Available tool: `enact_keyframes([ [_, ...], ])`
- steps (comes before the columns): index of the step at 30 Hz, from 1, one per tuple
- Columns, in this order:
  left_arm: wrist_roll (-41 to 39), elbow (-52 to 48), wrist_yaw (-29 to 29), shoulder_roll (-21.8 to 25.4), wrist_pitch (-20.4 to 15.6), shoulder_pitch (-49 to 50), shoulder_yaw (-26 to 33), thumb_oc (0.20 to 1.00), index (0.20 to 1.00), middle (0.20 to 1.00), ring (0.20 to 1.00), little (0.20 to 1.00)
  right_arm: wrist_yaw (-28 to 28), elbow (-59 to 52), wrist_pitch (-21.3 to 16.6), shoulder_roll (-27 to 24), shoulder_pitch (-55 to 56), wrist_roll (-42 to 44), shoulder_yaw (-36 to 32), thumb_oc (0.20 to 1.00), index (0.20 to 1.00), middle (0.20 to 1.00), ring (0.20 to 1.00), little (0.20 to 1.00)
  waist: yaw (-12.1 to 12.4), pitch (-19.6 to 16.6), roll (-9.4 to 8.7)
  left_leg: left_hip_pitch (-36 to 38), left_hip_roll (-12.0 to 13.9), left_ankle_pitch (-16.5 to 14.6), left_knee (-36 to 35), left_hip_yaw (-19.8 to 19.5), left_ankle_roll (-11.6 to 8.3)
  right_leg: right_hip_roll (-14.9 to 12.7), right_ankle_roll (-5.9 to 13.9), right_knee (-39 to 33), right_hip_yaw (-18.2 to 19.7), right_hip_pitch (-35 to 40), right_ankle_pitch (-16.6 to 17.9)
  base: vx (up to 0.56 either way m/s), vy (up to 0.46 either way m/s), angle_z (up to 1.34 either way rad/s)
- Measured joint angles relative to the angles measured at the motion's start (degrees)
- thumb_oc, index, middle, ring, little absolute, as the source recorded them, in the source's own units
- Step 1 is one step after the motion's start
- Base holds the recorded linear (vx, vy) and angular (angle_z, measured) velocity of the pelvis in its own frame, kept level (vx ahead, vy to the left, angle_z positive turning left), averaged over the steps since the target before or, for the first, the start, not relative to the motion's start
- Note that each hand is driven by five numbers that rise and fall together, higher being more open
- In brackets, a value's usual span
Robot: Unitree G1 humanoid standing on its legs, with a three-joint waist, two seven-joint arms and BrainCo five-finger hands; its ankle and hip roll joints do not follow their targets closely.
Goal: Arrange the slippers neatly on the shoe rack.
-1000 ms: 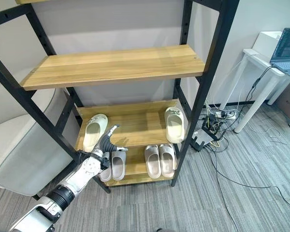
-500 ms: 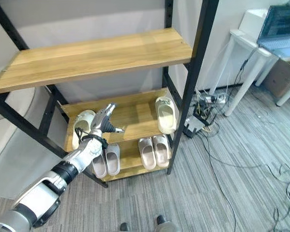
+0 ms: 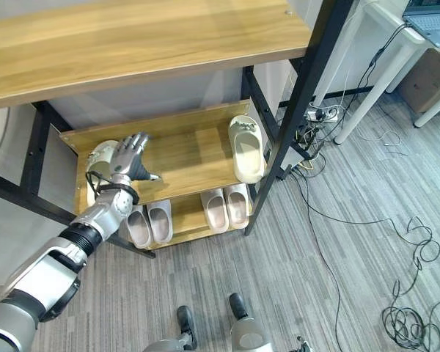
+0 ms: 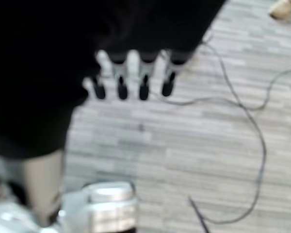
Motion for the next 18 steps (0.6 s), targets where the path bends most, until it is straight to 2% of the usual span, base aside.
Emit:
enact_keyframes([
  [8,0.5,-1.2,1.3,4.2,0.4,-3.9,-0.2,1.0,1.0,1.0,1.0,1.0,0.6,-0.2,-0.2,-0.1,-0.5,0.1,1.0,1.0,1.0,1.0,1.0,1.0,1.5,0.6,-0.96,-0.2,0.1,0.0,0.0,-0.2,0.01,0.1,0.01,-0.1,-0.4,-0.1,0.0,0.0,0.0,0.0],
  [11,4.4,-1.2,1.3,6.4,1.5,-5.2,-2.0,1.0,1.0,1.0,1.0,1.0,1.0,-0.6,-0.7,-0.1,-0.5,0.1,1.0,1.0,1.0,1.0,1.0,1.0,1.8,0.7,-1.15,-0.4,0.1,0.0,0.0,-0.2,-0.01,0.0,0.01,-0.1,-0.5,-0.2,0.0,0.0,0.0,0.0],
  [15,8.9,-3.0,1.3,7.4,2.7,-5.2,-2.3,1.0,1.0,1.0,1.0,1.0,1.1,-1.0,-0.7,-0.4,-1.3,0.1,1.2,1.0,1.0,1.0,1.0,1.0,2.4,0.8,-1.19,-1.0,0.1,0.1,0.0,-0.6,-0.04,0.0,0.0,-0.2,-1.0,-0.6,0.0,0.01,-0.006,0.05],
  [18,11.6,-3.0,1.3,7.6,3.7,-6.0,-5.3,1.0,1.0,1.0,1.0,1.0,1.1,-1.0,-1.4,-0.6,-2.0,0.1,1.2,1.0,1.0,1.0,1.0,1.0,2.8,0.8,-1.21,-1.3,0.0,0.2,0.0,-1.4,-0.08,0.0,-0.01,-0.3,-1.8,-0.6,0.0,0.0,0.003,0.14],
])
